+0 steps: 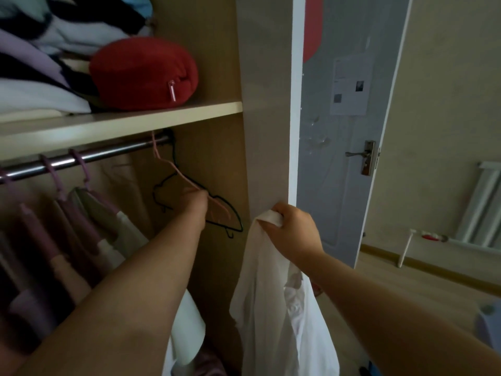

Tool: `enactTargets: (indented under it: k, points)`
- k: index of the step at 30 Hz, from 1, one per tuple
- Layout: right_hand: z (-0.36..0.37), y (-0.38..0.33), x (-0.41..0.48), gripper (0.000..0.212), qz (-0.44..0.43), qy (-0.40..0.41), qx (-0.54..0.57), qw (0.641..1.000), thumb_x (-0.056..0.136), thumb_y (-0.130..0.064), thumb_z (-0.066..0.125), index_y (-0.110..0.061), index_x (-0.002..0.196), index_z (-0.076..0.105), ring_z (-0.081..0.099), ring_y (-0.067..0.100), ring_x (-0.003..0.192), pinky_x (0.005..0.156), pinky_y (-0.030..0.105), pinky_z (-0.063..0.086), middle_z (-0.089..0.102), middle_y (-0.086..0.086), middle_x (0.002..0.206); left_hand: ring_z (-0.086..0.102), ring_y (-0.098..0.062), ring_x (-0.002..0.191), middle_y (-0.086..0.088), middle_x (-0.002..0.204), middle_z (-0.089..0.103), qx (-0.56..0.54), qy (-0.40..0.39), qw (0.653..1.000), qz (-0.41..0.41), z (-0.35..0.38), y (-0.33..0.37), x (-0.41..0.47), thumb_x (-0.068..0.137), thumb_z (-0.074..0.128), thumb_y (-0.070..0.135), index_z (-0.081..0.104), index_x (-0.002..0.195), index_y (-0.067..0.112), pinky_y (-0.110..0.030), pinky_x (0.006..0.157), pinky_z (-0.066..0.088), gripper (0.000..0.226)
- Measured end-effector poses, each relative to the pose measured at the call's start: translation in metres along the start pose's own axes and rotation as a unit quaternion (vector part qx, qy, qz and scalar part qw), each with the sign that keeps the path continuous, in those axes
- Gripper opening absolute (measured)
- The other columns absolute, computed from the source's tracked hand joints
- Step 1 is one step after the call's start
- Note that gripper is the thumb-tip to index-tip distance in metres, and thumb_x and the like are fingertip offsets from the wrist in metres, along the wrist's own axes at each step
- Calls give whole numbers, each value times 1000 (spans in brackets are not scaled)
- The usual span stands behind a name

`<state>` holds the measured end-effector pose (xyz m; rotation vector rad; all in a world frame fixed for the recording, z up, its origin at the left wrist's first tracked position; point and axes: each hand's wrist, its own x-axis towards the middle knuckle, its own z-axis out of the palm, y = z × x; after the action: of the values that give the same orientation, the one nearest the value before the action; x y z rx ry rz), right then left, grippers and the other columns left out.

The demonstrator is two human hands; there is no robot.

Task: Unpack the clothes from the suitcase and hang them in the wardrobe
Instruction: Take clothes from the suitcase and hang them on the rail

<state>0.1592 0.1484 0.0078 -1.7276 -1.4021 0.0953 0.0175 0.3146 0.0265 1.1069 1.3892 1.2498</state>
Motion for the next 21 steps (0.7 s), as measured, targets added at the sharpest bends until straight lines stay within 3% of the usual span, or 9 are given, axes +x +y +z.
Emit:
enactTargets:
  k: [4,8,11,13,17,21]
  points:
    - [-8,9,-5,21,-1,-4,10,1000,87,-39,60,-22,97,62,59,14,79,70,31,53,60,-8,83,49,-11,64,1,76,54,-2,18,1000,2,-4,-2,-14,94,54,15,55,99,13,-24,61,43,6]
    - [-22,23,-9,14,11,-16,17,1000,86,-38,59,-24,85,60,59,14,75,63,28,49,59,-8,75,55,-12,71,0,81,58,14,31,999,18,-2,-8,-33,93,56,14,56,93,15,-30,74,49,1]
    - [-32,33,-14,15,18,-19,32,999,87,-37,60,-23,82,61,59,12,72,58,24,44,60,-8,73,58,-17,76,-2,80,60,4,45,999,25,5,-10,-48,91,59,12,55,79,19,-35,81,52,14]
    - [-38,38,-17,18,23,-25,37,999,87,-37,59,-20,85,63,59,13,73,60,24,45,61,-7,75,59,-17,75,-3,80,61,-7,46,999,20,10,-11,-58,91,59,11,55,78,19,-35,79,52,16]
    - [-51,55,-26,26,47,-59,38,996,88,-40,58,-15,86,64,61,16,75,66,30,53,64,-2,78,54,-10,64,-2,73,58,-12,22,1000,5,23,-15,-91,90,59,6,54,75,17,-26,61,48,19]
    - [-70,76,-32,29,112,-75,71,988,88,-40,57,-13,91,67,61,20,77,71,33,53,65,3,83,55,-11,64,-1,71,59,6,-14,1000,-15,39,-23,-130,89,61,9,58,78,15,-27,65,48,13]
